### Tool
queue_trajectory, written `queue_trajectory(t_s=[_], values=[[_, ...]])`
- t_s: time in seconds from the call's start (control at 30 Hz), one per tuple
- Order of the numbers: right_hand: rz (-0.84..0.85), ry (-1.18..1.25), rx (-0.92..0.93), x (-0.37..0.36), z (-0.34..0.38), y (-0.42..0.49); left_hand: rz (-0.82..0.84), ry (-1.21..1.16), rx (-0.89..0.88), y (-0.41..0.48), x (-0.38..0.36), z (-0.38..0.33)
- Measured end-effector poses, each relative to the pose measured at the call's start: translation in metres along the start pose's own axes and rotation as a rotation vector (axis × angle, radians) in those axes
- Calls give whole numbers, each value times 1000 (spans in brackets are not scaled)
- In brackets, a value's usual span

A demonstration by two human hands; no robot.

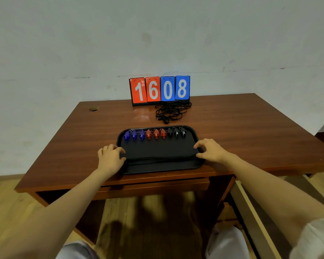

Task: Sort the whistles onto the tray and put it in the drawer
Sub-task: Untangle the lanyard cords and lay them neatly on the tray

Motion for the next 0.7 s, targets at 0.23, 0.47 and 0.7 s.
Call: queue_trajectory(t_s=[0.23, 0.47, 0.7], values=[[52, -171, 59, -9, 8, 4, 168, 58, -180, -8, -19, -22], [49, -266, 63, -14, 7, 9, 199, 38, -174, -6, -26, -24], [-16, -176, 117, 4, 34, 32, 196, -94, -188, 25, -14, -62]])
Point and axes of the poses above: each hand's wrist, its own y-axis towards the middle knuckle, its own x-axis out of the back of the hand, z = x × y, the point moved 4 cm from there along y, towards the middle knuckle, and after that the axes turned 1 degree about -z, right-handed, at the moved point
